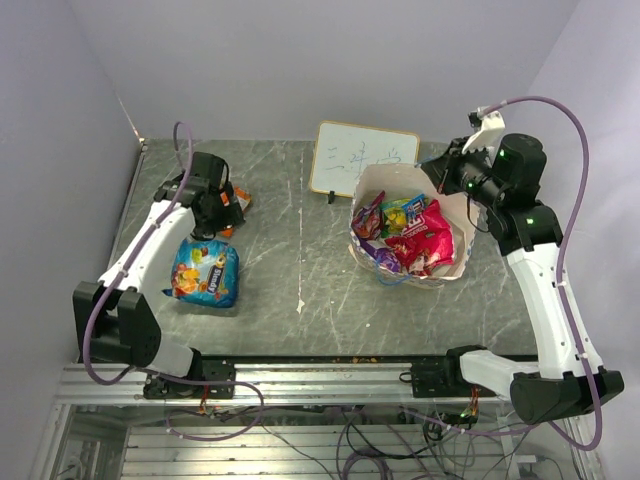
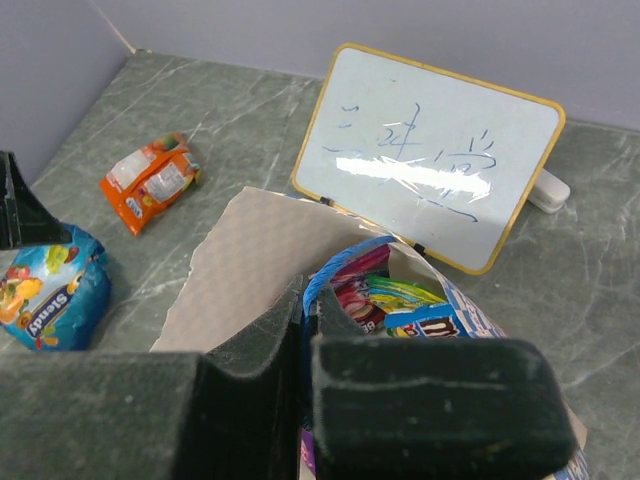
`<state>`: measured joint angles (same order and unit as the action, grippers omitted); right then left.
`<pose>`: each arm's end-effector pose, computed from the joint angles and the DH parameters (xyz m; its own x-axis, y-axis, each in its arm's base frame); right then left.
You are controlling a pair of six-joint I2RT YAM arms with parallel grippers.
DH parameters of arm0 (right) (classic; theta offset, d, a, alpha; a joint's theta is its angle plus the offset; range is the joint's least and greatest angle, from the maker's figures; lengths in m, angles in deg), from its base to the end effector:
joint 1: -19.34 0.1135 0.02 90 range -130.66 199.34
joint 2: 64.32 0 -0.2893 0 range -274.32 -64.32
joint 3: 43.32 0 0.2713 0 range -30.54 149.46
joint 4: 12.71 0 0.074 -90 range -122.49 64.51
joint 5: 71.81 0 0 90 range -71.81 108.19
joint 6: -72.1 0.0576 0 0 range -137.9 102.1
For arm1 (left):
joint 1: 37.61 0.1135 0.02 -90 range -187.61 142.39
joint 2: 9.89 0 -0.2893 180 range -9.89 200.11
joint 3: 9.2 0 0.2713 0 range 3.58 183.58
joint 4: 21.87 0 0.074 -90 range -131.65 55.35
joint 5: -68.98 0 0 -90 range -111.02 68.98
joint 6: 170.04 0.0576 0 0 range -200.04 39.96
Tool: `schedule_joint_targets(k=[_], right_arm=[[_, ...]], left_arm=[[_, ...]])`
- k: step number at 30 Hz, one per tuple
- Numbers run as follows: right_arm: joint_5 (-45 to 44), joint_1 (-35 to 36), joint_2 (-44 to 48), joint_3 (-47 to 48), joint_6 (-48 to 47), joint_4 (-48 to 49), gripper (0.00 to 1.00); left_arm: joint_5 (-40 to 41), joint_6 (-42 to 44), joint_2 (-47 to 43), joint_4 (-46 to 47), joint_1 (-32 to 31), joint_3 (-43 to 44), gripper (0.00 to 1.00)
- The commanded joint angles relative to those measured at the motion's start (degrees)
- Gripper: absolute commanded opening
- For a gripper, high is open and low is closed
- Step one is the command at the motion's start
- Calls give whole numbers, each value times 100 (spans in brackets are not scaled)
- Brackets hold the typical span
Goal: Take the snacks out of the paper bag
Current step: Adjust the paper bag at the center of the board.
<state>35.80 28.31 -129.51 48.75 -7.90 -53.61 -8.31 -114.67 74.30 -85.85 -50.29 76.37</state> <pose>0.2597 0.0586 0.4675 -0.3118 0.1183 -0.9427 -0.3903 0.8887 0.2407 0.3168 -0.0583 0.2923 -0.7783 -0.3931 -0.4897 -0.3973 0.9121 -0.1008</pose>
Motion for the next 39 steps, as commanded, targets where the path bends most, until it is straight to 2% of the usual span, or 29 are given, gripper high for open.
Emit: schedule_joint_targets(k=[1,6,11,13,18,21,25,27,29,30,33,35,37,39], right_arm=[[350,23,2,0,-271,85,0],[683,60,18,-34,-395,164,0],[1663,334,-70,103,-417,156,0],[2025,588,-63,53,-341,180,0],[2031,1689,162,-397,73,468,0],[1867,1825,457,-697,407,761,0],[114,1827,777,-645,75,612,0],[-493,1827,848,-496,-105,548,0],[-373,1826,884,-433,-177,734,0],[6,1827,888,-474,-148,863,0],[1037,1848,878,-907,601,1401,0],[1357,2002,1052,-1546,1214,1935,0],[1256,2287,1270,-2046,1350,2182,0],[916,2336,1394,-2097,1077,1984,0]], left_arm=[[-639,118,-348,397,21,-210,99],[-1506,153,-509,805,21,-350,97],[-2736,-290,-836,1715,-15,-609,91],[-2994,-531,-929,2056,-144,-645,89],[-3226,-881,-994,2604,-670,-574,89],[-3139,-966,-1048,2762,-1095,-652,90],[-3071,-1076,-1172,2870,-1449,-785,90],[-3032,-1077,-1284,2901,-1579,-809,91],[-3037,-1051,-1388,2890,-1636,-783,92],[-3042,-1024,-1421,2892,-1648,-764,92],[-3053,-965,-1452,2897,-1658,-721,93],[-3100,-911,-1438,2888,-1662,-679,92],[-3097,-881,-1468,2891,-1681,-679,92],[-3066,-845,-1483,2862,-1684,-692,93]])
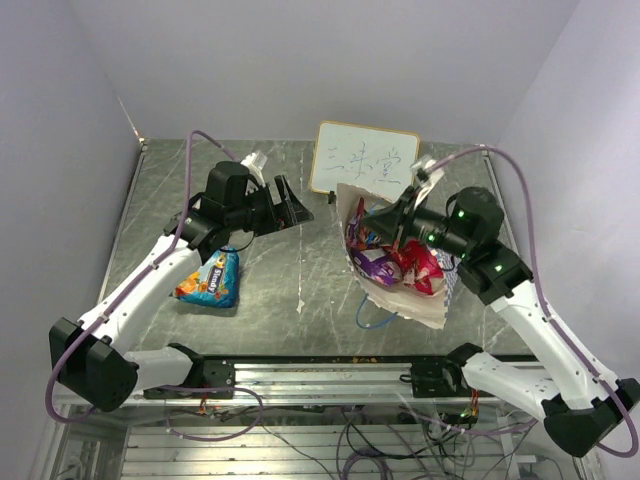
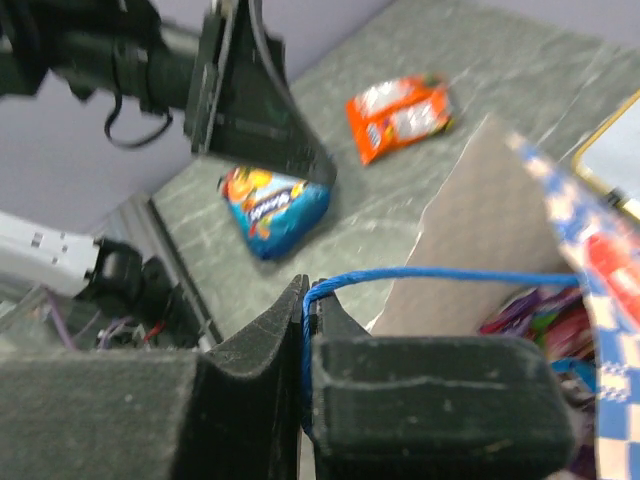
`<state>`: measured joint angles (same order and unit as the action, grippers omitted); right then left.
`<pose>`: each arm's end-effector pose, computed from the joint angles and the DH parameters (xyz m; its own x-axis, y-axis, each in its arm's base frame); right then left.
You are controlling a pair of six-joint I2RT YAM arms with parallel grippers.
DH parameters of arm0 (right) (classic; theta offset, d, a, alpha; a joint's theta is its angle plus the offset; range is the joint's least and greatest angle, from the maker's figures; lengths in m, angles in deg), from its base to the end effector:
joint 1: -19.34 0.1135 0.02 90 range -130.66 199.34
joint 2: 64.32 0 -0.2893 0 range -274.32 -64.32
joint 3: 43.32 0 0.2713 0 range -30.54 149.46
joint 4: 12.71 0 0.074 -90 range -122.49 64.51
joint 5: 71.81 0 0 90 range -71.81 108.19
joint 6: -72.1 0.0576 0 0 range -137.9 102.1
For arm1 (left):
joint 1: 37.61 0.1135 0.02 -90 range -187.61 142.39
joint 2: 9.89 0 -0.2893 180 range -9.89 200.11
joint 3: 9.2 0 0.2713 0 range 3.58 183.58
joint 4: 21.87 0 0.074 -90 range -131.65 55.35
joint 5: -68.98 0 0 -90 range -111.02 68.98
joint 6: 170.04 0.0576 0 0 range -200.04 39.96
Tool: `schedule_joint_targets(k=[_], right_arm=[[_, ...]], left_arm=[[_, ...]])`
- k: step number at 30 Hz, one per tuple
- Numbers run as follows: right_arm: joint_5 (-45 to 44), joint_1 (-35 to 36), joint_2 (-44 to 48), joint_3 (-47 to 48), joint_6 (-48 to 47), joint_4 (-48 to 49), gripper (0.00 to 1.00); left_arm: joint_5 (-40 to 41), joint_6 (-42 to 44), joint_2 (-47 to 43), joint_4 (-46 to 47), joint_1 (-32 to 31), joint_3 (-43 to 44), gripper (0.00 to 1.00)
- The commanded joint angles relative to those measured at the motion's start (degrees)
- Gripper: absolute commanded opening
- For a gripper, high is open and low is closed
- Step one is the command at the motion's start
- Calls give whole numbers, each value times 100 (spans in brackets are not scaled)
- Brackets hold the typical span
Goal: Take the snacks out of the paper bag
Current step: Adjust the paper bag at the center of the board.
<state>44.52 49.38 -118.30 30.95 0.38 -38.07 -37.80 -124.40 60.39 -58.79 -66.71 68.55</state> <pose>0.1859 0.1370 0.4305 -0.3333 0.1320 -0.9335 -0.7652 0.5406 0.3497 0.2574 -0.1623 0.3576 -0.7863 -0.3285 -0.5233 0.1896 0.6779 -0.7103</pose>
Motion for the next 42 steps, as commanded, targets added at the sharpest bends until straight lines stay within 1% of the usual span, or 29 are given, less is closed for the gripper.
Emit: schedule_joint_targets(k=[1,4,6,9,14,17,21,24,29,38,39,42], right_arm=[[-178,230,301,-225,54,341,0],[-624,231,175,228,-611,152,0],[-892,230,-74,731,-1048,-286,0],[-2028,231,-298,1392,-1452,-770,0],[-3939,226,-293,1789,-2030,-760,0],[-4578,209,-371,1953,-2448,-688,0],[-4552,159,-468,2025,-3038,-326,0],[-4251,149,-655,2298,-3270,-344,0],[-4150,144,-866,2721,-3348,-452,0],[-4270,147,-1105,3364,-3676,-812,0],[-4301,143,-1119,3418,-3672,-856,0],[-4034,142,-1064,3344,-3594,-994,0]], left_arm=[[-128,162,-90,136,-42,94,93],[-187,199,-73,148,-52,87,93],[-263,218,-32,192,-59,113,93],[-287,283,69,163,-80,260,93],[-347,432,170,9,-95,462,92],[-368,483,112,-38,-95,452,92],[-424,576,32,-101,-88,475,93],[-452,694,23,-205,-97,575,93],[-432,799,-17,-340,-97,676,93],[-513,725,-309,-320,-100,452,93],[-561,740,-334,-301,-104,455,92],[-652,801,-409,-195,-185,501,92]])
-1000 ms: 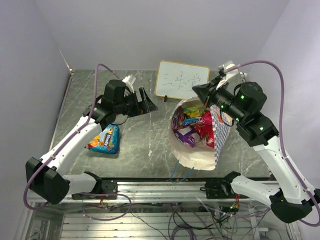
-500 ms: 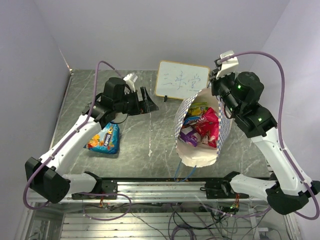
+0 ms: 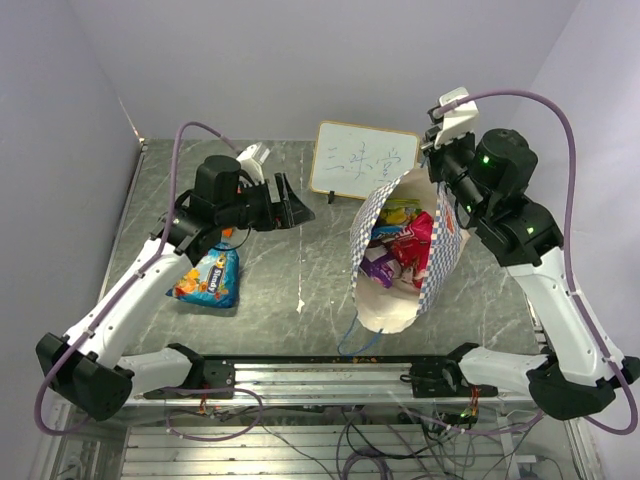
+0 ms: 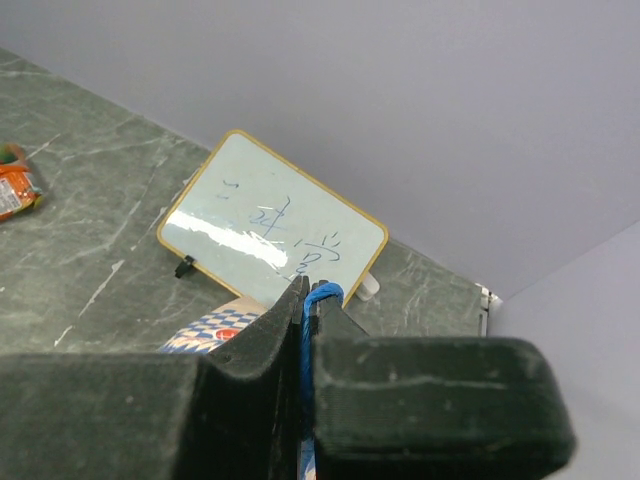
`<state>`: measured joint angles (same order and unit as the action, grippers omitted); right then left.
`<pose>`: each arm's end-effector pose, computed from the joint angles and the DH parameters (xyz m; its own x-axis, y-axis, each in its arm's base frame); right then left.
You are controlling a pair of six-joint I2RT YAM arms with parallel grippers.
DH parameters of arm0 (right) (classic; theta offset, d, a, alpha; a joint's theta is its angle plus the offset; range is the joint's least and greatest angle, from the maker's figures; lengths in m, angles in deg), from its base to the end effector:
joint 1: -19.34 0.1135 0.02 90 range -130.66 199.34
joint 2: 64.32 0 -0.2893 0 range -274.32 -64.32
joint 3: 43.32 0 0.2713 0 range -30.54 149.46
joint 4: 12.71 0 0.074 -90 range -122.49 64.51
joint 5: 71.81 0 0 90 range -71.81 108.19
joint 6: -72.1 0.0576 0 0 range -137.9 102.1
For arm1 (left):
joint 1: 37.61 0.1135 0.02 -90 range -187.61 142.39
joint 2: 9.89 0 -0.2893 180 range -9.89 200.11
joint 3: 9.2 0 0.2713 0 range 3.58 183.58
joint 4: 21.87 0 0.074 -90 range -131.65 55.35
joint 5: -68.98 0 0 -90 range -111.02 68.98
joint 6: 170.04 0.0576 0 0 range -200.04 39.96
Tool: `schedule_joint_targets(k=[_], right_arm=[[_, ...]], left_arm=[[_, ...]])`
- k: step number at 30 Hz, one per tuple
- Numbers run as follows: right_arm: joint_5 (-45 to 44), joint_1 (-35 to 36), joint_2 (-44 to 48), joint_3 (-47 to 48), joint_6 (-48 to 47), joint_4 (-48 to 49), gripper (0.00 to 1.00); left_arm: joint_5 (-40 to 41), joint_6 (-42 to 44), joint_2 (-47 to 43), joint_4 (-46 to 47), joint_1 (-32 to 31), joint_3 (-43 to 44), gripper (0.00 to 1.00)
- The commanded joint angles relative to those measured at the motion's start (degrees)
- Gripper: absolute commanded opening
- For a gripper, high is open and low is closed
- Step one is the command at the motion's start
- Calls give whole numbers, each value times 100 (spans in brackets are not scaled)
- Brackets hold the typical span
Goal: Take the snacks out of the paper bag
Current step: Adjust the paper bag at the center of the board, then take out the snack from the paper bag.
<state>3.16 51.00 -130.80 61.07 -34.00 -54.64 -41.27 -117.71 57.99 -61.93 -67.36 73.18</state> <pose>0.2189 0.1174 0.5364 0.0222 -0.3010 -0.9534 -0.2920 0.9101 -0.2941 0.2412 -0.1608 0.3942 -0.7467 -0.2336 -0.6228 0.3542 0.6529 -0.6695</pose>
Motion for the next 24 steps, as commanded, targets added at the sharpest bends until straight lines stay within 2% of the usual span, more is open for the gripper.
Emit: schedule_joint_targets(k=[1,4,9,12,16,21,24], right_arm=[[228,-19,224,248,-65,596,0],[683,-20,411,-161,428,422,0],[1454,-11,752,-905,1224,251,0],[1653,-13,854,-1085,1478,134,0],[1708,-13,923,-1049,1579,38,0],[1727,-11,915,-898,1575,-53,0],[1733,-11,914,-841,1605,-73,0]], left_arm=[[-301,174,-183,164,-196,74,91],[-158,421,-188,245,-670,229,89],[338,1072,-85,482,-1866,392,83],[819,1872,-73,887,-2722,300,78],[833,3348,130,1654,-3495,76,75],[1034,5125,1161,1014,-3634,699,66],[951,5836,1652,795,-3634,885,71]])
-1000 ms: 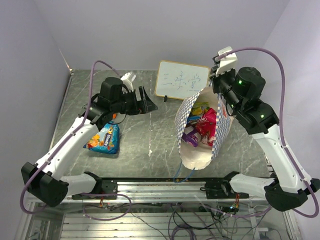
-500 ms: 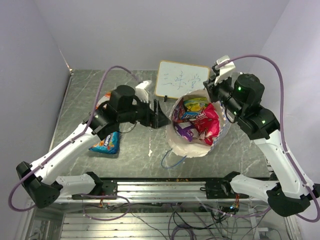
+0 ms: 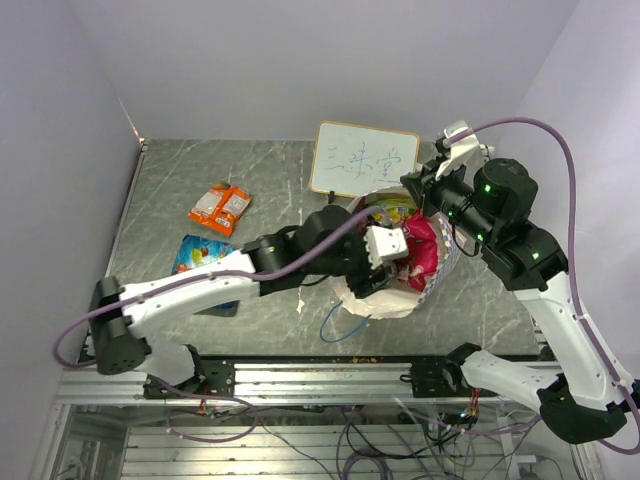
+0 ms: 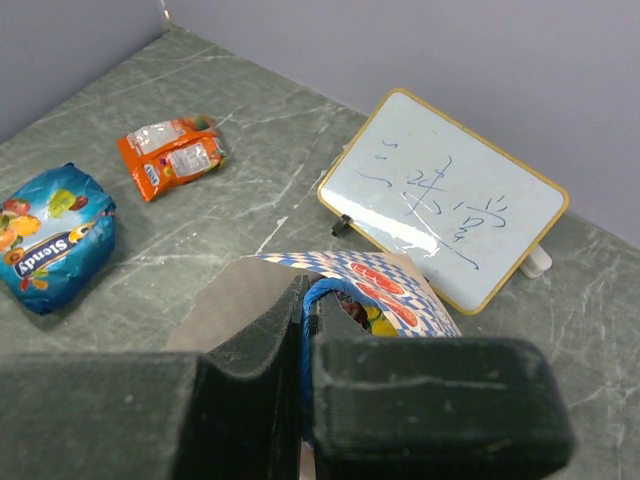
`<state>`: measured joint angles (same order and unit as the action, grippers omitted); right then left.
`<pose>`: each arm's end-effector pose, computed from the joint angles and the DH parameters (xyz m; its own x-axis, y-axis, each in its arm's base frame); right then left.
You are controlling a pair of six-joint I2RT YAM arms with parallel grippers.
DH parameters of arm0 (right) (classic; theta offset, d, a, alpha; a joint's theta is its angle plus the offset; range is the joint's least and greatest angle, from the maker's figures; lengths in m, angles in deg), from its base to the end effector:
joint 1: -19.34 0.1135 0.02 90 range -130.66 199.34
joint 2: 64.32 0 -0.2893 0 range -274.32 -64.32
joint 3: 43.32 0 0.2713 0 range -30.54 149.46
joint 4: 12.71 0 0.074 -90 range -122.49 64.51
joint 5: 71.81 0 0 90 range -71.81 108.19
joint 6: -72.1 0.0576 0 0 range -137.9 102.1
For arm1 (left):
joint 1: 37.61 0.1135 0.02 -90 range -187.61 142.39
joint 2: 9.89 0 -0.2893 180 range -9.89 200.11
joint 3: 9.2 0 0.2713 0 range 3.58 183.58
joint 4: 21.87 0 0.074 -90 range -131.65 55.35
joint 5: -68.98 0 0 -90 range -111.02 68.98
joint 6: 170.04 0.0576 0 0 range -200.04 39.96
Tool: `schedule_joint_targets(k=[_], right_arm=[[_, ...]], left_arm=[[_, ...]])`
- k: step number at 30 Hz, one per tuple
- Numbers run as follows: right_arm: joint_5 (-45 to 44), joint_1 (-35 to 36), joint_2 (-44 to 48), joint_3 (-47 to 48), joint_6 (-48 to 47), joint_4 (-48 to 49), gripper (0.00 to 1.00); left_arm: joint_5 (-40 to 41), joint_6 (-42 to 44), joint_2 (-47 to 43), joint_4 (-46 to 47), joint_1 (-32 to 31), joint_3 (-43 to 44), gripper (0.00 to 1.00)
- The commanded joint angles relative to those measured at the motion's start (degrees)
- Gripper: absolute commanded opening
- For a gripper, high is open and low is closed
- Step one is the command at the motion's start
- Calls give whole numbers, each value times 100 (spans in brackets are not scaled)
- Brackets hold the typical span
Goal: Take the snacks out of the paper bag
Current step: Take out the snack from the paper bag.
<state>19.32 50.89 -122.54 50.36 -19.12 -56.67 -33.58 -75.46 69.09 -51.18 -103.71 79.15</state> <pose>0.1858 0.1154 0.4974 -0.1144 -0.0952 -0.9889 -0.5423 0.8400 -0.0181 0.1323 -0.3294 0.3972 -0.0599 0.3275 -0.9430 0.9831 0.1830 0.0011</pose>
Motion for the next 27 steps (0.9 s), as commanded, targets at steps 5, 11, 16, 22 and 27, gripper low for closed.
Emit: schedule_joint_targets(k=[5,11,16,22,27], right_arm=[[113,0,80,318,121,63,0],[91,-2,101,359,147,29,0],[65,1,81,416,157,9,0],[92,0,-3,440,131,55,0],[136,-5,-143,497,73,114,0]], left_arm=[[221,2488,995,-222,1,174,69],[718,3110,1751,-445,30,351,73],[751,3467,2247,-295,67,447,78],[1253,3925,2896,-136,134,691,81],[1385,4214,3328,-230,246,985,81]])
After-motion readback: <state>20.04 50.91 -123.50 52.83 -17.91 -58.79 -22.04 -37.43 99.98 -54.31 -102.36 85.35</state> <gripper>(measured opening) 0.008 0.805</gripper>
